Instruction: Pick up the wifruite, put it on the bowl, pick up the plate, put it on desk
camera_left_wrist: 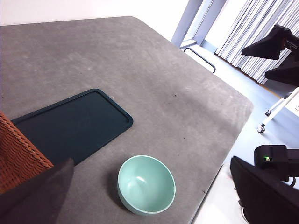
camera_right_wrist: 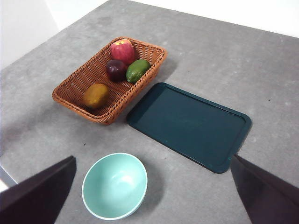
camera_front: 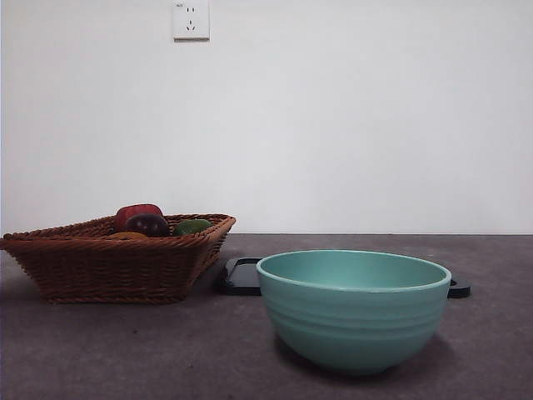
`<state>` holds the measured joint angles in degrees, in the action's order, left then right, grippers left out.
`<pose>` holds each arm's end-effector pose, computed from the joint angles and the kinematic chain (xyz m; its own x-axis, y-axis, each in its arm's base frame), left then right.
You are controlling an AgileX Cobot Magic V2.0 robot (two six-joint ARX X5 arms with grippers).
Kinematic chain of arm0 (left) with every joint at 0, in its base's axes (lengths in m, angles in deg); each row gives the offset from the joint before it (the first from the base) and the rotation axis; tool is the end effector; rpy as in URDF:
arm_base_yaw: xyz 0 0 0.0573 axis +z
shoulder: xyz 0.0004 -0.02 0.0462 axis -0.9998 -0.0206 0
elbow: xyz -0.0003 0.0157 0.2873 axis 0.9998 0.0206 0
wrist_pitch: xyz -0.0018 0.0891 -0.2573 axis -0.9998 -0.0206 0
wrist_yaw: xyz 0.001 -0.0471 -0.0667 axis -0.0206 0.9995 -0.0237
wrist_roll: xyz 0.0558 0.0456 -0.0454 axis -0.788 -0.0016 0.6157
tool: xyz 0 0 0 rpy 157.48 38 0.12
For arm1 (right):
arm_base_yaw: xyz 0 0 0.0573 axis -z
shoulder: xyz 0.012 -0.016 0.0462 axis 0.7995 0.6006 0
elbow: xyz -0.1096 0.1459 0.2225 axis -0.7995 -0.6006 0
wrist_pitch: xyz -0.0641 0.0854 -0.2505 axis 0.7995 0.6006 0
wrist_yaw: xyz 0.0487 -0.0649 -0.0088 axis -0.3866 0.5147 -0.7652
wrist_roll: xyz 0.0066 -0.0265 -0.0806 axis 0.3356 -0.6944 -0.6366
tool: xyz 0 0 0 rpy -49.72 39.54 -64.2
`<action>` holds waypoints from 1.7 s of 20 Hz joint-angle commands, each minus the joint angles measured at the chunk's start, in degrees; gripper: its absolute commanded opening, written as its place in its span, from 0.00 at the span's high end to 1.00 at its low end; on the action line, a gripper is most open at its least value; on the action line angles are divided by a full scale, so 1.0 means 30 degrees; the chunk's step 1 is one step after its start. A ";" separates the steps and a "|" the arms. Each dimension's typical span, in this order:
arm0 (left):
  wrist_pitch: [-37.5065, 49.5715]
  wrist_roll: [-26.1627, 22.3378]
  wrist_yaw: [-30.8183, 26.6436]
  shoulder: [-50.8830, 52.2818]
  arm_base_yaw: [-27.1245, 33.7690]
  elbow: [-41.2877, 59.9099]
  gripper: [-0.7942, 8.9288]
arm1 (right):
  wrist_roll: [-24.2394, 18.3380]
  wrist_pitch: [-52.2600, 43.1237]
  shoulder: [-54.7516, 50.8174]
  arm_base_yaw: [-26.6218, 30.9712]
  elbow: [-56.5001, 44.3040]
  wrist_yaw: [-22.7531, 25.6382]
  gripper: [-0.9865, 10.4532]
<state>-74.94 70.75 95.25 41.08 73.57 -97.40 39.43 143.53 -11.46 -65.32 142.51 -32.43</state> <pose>0.1468 -0.0911 0.3923 0.4559 -0.8347 -0.3089 0.7790 0.5421 -0.3151 0.1100 0.0537 0.3975 0.6910 0.5641 -0.4520 -0.5635 0.8120 0.1519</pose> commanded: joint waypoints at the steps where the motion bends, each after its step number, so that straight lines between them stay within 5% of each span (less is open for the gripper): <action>1: 0.0204 -0.0153 0.0051 -0.0058 -0.0073 -0.0423 0.18 | 0.0051 -0.0095 0.0095 -0.0058 0.0364 -0.0036 0.36; 5: 0.0197 0.0670 -0.1100 -0.0204 -0.0073 -0.0423 0.18 | 0.0918 -0.0058 0.0095 -0.0058 0.0364 -0.0073 0.36; 8: 0.0175 0.1741 -0.3708 -0.0561 -0.0073 -0.0430 0.18 | 0.0911 0.0109 0.0095 -0.0058 0.0364 -0.0073 0.36; 14: -0.0015 0.4896 -0.6623 -0.3191 -0.0087 -0.0750 0.18 | 0.1042 0.0219 0.0095 -0.0066 0.0364 -0.0270 0.36; 22: -0.4073 0.4860 -1.0615 -1.0178 -0.1348 -0.4510 0.18 | 0.1064 0.0226 0.0095 -0.0066 0.0364 -0.0772 0.36; 29: -0.4211 0.4495 -1.3602 -1.5191 -0.2113 -0.6368 0.18 | 0.1064 0.0335 0.0095 -0.0066 0.0364 -0.0772 0.36; 34: -0.3555 0.4503 -1.3916 -1.7588 -0.2135 -0.6426 0.18 | 0.1064 0.0335 0.0095 -0.0066 0.0364 -0.0765 0.36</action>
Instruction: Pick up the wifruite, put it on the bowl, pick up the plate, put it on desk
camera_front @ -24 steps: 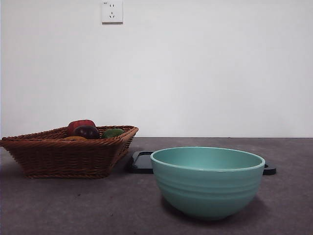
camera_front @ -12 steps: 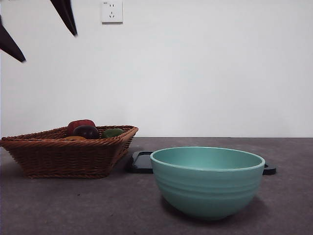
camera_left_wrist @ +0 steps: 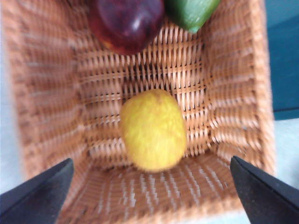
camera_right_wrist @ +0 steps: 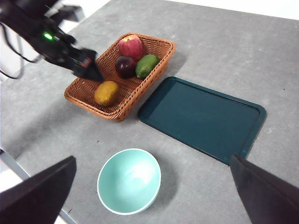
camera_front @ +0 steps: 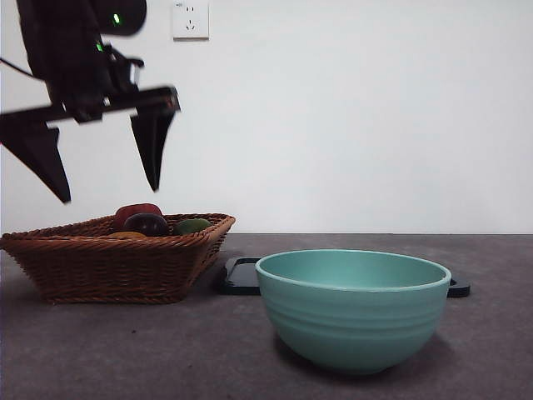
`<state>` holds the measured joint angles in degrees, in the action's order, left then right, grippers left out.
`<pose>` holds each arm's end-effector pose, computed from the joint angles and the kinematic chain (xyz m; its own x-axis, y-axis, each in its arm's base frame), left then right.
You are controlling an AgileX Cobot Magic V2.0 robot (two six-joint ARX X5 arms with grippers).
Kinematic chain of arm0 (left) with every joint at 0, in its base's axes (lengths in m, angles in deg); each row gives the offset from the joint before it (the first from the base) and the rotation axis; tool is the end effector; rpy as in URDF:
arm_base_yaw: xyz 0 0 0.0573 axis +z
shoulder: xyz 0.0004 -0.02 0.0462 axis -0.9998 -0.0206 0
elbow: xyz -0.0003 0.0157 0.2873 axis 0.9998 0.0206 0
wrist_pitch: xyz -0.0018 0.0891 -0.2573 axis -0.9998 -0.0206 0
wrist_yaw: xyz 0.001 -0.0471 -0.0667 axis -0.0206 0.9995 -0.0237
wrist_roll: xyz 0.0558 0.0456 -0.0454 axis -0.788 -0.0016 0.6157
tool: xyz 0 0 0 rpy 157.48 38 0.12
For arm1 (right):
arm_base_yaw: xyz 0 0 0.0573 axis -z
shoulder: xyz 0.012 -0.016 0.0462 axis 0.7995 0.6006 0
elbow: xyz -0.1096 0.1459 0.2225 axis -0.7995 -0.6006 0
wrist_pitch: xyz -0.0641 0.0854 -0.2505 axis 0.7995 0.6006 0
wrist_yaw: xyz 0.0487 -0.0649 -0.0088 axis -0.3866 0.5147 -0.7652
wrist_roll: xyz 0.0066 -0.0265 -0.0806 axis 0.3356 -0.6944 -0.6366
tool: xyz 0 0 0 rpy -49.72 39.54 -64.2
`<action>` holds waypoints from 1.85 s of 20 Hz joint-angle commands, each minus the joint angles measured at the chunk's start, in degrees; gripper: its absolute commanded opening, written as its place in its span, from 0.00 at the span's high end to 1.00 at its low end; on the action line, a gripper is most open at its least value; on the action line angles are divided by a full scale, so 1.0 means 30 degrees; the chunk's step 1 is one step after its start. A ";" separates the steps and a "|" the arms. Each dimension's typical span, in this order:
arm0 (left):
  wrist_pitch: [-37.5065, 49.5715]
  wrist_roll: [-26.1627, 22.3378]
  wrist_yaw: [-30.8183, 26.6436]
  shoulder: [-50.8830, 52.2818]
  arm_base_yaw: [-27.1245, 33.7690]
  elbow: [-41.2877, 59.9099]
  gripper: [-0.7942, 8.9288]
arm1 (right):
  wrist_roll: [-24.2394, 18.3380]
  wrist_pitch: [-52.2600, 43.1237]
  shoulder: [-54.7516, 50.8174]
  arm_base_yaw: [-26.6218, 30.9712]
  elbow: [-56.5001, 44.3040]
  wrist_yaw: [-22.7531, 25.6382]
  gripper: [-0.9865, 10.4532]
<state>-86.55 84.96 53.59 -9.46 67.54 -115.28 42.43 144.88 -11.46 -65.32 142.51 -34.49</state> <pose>0.3467 -0.1371 0.2431 0.3180 -0.1539 -0.9355 0.1212 0.9852 -0.1209 0.1070 0.0554 0.3954 0.6608 0.5909 -0.4628 -0.5585 0.7990 0.2228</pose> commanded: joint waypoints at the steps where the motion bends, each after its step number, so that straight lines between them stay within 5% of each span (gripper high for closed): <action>1: 0.0517 -0.0240 -0.0036 -0.1144 -0.0189 -0.0466 0.18 | 0.0066 -0.0117 0.0095 -0.0066 0.0364 -0.0080 0.36; 13: 0.1945 -0.0226 -0.0058 -0.4284 -0.0342 -0.0466 0.19 | 0.0066 -0.0109 0.0095 -0.0066 0.0364 -0.0073 0.36; 20: 0.2047 -0.0197 -0.0036 -0.4386 -0.0350 -0.0466 0.72 | 0.0066 -0.0102 0.0095 -0.0066 0.0364 -0.0073 0.36; 29: -0.2011 -0.0080 0.0022 -0.3679 -0.0466 -0.4146 0.73 | 0.0066 -0.0109 0.0095 -0.0058 0.0364 -0.0066 0.36; 37: -0.5107 0.0073 0.0117 0.0117 -0.3322 -0.4881 0.73 | 0.0066 -0.0087 0.0095 -0.0066 0.0364 -0.0073 0.36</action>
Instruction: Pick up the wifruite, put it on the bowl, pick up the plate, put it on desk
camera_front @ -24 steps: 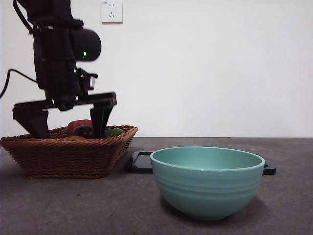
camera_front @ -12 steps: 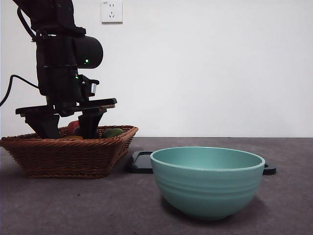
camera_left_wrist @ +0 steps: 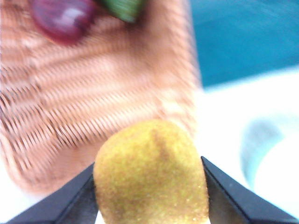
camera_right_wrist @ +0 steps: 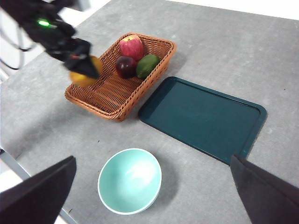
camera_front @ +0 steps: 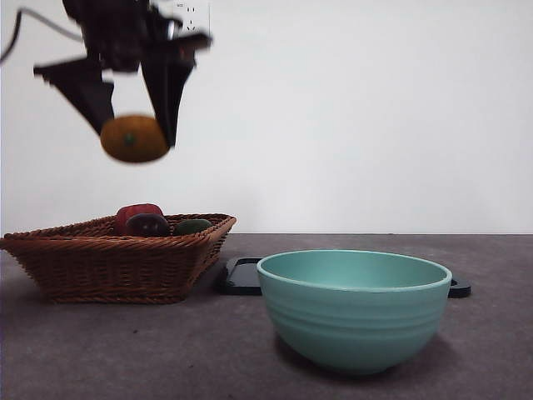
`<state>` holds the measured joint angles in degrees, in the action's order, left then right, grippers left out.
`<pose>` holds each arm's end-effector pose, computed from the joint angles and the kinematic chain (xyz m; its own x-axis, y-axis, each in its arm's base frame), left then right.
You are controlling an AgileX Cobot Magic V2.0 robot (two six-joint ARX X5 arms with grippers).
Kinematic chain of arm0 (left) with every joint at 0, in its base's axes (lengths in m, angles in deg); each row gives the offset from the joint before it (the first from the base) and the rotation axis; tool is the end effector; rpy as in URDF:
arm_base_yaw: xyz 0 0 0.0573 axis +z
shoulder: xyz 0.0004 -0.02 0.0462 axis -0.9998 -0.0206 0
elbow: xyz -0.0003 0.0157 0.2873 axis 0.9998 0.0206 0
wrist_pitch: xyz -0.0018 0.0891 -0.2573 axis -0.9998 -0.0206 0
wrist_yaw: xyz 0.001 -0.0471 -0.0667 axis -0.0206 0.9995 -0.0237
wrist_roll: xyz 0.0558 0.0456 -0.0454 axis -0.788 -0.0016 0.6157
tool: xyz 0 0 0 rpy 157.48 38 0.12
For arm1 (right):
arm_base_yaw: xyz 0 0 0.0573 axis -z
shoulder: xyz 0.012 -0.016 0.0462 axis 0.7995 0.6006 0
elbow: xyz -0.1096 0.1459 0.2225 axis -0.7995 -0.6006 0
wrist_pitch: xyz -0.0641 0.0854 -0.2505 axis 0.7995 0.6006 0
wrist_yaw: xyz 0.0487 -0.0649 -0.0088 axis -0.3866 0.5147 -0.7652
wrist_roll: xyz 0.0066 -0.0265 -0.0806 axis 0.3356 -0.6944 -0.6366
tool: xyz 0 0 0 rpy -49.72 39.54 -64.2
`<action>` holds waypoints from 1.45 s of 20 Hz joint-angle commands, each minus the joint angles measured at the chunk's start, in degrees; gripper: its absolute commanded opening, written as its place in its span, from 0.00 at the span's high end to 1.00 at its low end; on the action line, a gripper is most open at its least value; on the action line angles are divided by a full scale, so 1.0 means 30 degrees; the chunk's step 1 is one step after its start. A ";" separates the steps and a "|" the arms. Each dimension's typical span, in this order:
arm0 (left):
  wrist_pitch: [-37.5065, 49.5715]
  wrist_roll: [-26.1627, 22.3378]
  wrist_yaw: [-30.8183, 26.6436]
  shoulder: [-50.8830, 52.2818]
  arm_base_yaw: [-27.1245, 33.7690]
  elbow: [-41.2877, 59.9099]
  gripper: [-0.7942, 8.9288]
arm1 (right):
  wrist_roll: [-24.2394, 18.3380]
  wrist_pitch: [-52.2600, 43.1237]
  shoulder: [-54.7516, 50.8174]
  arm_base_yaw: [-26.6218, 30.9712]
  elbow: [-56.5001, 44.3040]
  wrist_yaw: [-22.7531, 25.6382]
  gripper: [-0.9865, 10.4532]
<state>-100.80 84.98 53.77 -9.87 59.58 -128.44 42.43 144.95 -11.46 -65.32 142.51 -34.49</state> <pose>0.3202 -0.1817 0.3020 0.2706 -0.1872 -0.9443 0.2543 0.9600 -0.1175 0.1070 0.0554 0.3953 0.6602 0.5908 -0.4638 -0.5582 0.7991 0.2232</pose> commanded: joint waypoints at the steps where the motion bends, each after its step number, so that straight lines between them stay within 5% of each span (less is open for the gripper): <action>1: -0.0663 0.0073 0.0058 0.0576 -0.1180 -0.0495 0.73 | 0.0066 -0.0109 0.0095 -0.0058 0.0364 -0.0073 0.36; 15: 0.0874 0.4503 -0.0182 -0.0568 -0.9581 -0.0189 0.73 | 0.0357 0.0721 0.0095 -0.0066 0.0364 -0.0066 0.36; 29: 0.3461 0.4408 -0.0182 -0.6215 -1.0637 -0.0189 0.73 | 0.0576 0.0889 0.0095 -0.0153 0.0364 -0.0073 0.36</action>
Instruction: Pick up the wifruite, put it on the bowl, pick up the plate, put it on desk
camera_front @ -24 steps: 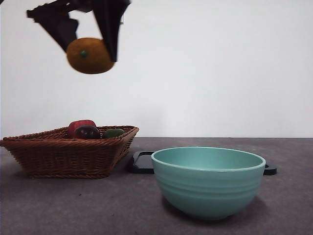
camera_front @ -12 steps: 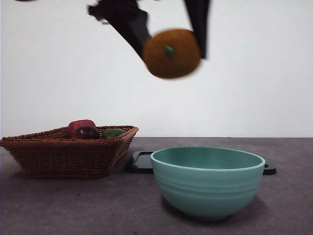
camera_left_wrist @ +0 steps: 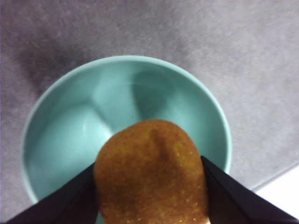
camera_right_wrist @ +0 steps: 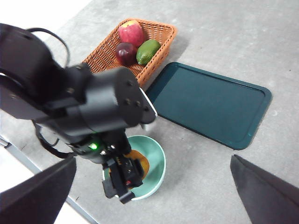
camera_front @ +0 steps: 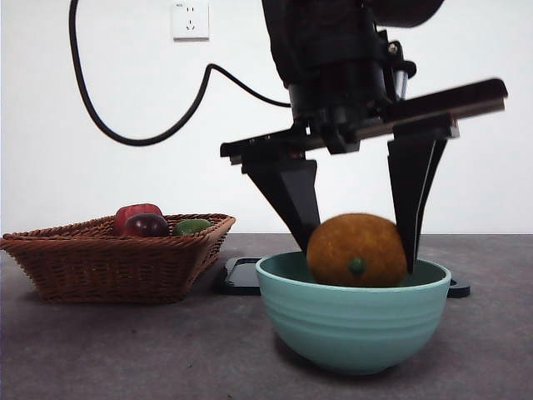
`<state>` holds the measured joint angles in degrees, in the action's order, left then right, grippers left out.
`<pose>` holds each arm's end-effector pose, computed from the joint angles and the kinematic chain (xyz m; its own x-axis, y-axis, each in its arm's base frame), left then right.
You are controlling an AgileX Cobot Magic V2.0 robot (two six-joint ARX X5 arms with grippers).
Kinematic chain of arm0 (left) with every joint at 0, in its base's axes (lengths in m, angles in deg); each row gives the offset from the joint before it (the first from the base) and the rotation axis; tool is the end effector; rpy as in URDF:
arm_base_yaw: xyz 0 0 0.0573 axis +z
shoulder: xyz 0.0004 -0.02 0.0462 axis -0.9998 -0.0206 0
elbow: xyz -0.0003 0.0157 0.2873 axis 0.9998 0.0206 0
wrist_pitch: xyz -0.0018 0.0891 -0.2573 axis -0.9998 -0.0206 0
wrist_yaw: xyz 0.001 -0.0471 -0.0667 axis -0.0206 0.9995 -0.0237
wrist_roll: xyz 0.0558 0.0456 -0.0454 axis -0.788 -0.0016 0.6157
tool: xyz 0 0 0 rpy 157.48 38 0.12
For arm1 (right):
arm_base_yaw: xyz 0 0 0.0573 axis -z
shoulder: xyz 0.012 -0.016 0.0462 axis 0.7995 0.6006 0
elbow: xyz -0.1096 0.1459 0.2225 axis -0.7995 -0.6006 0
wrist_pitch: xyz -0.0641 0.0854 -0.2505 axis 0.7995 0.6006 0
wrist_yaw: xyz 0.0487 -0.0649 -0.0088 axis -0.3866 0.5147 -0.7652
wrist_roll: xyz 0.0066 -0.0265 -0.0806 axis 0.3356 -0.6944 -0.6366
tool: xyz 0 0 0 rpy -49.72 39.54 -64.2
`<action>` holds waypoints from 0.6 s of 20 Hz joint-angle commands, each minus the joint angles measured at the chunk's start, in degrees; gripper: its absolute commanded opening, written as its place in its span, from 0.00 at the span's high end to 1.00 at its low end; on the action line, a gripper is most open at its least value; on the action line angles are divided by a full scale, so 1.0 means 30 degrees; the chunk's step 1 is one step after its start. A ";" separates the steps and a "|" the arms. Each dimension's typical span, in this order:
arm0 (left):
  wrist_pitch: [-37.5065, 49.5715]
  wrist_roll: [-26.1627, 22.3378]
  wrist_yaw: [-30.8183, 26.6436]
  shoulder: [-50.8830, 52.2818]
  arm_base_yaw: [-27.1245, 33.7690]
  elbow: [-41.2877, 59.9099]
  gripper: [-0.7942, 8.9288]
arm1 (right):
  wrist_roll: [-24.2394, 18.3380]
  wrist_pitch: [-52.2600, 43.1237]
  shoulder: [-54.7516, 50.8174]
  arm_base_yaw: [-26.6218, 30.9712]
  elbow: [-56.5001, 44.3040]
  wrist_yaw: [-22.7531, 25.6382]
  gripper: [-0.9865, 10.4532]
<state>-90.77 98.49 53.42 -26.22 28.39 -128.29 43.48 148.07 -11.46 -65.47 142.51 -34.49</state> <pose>0.2126 -0.3781 0.1985 0.0863 -0.2029 -0.9754 0.5252 0.8412 -0.1286 0.1030 0.0549 0.3892 0.6329 0.5868 -0.5050 -0.5378 0.8025 0.2585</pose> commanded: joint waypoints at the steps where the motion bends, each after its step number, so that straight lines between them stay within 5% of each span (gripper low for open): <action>1: 0.0131 -0.0095 -0.0058 -0.1071 -0.0240 -0.0240 0.73 | 0.0226 -0.0153 0.0095 -0.0102 0.0364 -0.0073 0.36; 9: 0.0481 -0.0095 -0.0058 -0.1814 -0.0226 -0.0248 0.72 | 0.0503 -0.0146 0.0095 -0.0102 0.0364 -0.0080 0.36; 12: 0.0510 -0.0095 -0.0058 -0.1814 -0.0226 -0.0248 0.53 | 0.0503 -0.0138 0.0095 -0.0102 0.0364 -0.0080 0.36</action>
<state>-89.48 98.47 53.42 -30.73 28.42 -128.09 44.37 148.07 -11.46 -65.47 142.51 -34.49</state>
